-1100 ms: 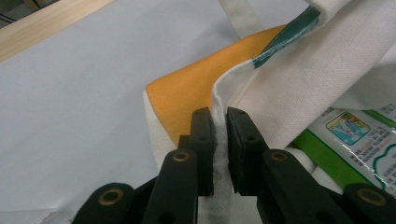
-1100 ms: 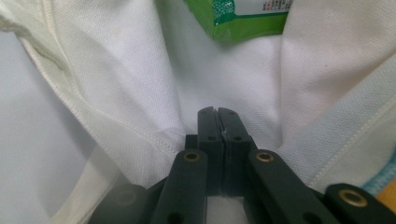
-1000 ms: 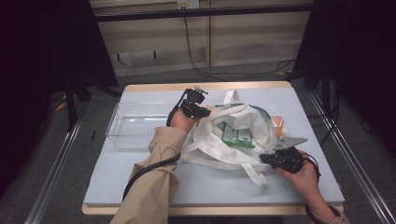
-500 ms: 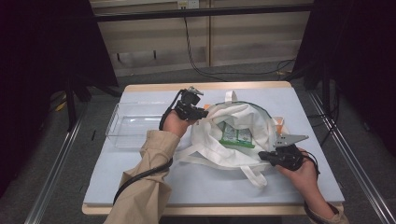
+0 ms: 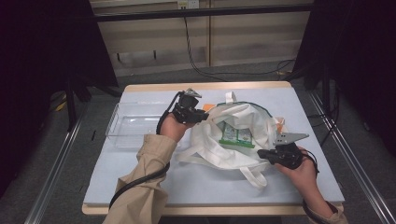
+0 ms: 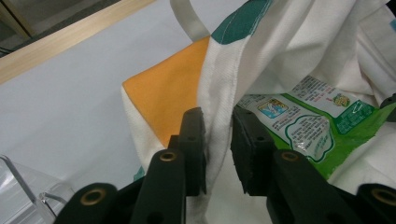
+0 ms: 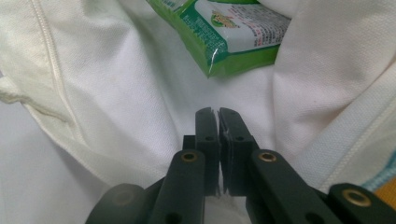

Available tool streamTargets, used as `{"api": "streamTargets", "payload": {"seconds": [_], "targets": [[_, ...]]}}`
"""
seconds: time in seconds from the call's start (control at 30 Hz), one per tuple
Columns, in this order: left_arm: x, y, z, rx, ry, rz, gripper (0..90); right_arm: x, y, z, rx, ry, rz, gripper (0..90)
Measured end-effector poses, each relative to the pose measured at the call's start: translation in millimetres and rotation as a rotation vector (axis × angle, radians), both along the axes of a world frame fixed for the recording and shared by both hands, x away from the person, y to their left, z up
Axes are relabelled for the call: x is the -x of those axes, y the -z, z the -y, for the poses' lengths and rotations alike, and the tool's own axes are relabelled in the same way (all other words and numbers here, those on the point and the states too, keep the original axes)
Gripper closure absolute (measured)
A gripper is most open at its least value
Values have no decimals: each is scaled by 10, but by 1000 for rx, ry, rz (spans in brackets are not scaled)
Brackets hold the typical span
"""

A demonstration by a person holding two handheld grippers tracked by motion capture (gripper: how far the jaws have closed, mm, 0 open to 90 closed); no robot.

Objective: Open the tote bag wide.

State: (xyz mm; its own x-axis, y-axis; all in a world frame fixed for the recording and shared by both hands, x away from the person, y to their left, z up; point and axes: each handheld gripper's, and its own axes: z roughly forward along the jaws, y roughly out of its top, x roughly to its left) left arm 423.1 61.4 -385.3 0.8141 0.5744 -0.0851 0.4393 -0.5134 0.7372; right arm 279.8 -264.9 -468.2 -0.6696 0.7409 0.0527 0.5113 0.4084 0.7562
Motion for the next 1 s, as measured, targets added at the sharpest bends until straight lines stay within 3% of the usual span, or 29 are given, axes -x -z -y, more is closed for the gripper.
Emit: {"api": "streamTargets", "payload": {"seconds": [0.17,0.4,0.5,0.67,0.73,0.93,1.0], "targets": [[7,-15,-66,9,-6,-6,704,-6,-1,-13,2,1,3,852],[75,-91,-105,-2,-7,18,707,-13,-12,-12,-5,-1,4,842],[100,-104,-120,9,-3,31,739,-17,-15,-14,-5,-1,5,841],[78,-115,-146,-1,17,-5,893,-22,-15,-20,-6,1,2,841],[90,-126,-139,18,11,-6,892,-24,-16,-24,-5,-1,5,841],[123,-135,-103,6,52,-4,895,-29,-12,-20,-4,-3,3,845],[131,-123,-86,22,48,-13,897,-29,-13,-20,-4,-4,4,845]]}}
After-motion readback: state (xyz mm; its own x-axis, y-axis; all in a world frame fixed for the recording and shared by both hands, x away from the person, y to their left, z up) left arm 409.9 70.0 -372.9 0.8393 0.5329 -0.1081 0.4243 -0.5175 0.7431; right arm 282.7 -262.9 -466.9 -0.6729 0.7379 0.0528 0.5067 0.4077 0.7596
